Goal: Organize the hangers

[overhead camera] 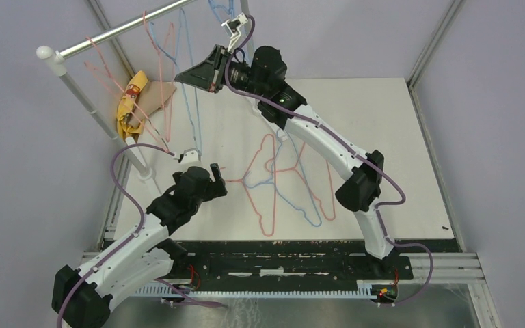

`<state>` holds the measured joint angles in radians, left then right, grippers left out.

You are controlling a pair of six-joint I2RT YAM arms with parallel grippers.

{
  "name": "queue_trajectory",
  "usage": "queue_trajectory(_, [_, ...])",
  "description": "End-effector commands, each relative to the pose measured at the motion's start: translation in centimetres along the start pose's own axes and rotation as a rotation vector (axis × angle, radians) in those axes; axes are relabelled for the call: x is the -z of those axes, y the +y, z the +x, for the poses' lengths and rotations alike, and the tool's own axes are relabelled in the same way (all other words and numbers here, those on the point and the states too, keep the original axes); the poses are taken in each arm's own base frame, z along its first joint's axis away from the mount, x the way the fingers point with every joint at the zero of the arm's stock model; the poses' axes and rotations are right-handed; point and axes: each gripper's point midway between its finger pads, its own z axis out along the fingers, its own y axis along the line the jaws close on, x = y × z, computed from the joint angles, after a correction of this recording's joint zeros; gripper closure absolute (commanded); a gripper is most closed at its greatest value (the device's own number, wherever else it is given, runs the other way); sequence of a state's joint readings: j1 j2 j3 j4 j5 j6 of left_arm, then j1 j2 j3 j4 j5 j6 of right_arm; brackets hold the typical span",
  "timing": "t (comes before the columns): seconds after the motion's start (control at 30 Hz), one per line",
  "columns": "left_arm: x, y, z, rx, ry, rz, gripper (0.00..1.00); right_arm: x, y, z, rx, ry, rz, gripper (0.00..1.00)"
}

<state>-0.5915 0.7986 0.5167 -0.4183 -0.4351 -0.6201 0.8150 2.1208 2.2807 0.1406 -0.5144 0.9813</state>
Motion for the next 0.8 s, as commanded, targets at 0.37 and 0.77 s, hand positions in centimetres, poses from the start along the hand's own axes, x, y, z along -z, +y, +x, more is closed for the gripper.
queue_trajectory(0.37, [0.4,-1.0,-0.8,0.042,-0.030,0.047,0.04,-2.4,-2.5,-6.5,0.111,-0.253,-0.010,0.99])
queue_trajectory(0.77, [0.1,-1.1,-0.5,0.028,-0.018,0.046,0.04,-2.2,-5.6,-8.2,0.131,-0.338,0.055,0.99])
